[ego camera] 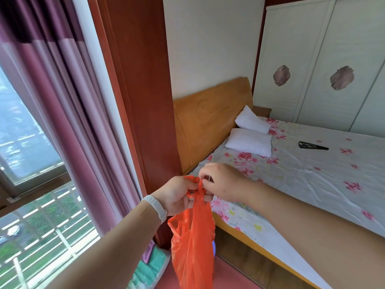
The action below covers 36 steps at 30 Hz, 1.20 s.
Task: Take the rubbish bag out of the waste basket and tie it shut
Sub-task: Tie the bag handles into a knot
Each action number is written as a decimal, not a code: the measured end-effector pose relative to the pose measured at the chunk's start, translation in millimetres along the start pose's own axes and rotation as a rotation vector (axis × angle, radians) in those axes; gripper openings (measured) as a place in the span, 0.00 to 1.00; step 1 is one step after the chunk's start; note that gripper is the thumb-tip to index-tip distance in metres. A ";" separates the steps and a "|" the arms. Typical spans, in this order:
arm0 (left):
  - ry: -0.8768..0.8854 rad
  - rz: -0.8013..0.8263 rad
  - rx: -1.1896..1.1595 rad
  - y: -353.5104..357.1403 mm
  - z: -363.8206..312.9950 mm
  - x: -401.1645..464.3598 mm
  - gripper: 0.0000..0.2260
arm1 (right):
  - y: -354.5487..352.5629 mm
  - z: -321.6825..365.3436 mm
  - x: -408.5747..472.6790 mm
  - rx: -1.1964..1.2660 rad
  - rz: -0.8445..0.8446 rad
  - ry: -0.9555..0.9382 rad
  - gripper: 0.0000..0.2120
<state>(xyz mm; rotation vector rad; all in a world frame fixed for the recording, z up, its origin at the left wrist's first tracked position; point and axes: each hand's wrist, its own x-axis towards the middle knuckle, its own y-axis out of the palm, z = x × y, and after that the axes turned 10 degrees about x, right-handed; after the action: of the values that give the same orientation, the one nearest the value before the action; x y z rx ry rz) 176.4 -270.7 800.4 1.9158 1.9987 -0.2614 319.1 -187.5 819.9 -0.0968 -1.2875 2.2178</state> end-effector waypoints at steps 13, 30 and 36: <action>0.133 0.303 0.229 -4.7 -24.0 -15.7 0.17 | -37.5 20.3 40.4 0.238 -0.211 -0.023 0.04; -0.055 -0.106 0.704 -15.7 -45.8 -53.8 0.16 | 20.7 5.9 50.5 0.964 0.691 0.494 0.22; 0.037 -0.338 1.358 -3.7 -39.2 -50.9 0.13 | 19.8 9.0 46.3 0.929 0.918 0.429 0.19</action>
<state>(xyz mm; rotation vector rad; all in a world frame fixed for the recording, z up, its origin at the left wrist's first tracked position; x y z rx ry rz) 168.5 -303.4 855.3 2.0759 2.3520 -2.1045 268.7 -178.6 818.3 -0.8732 0.1752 3.0570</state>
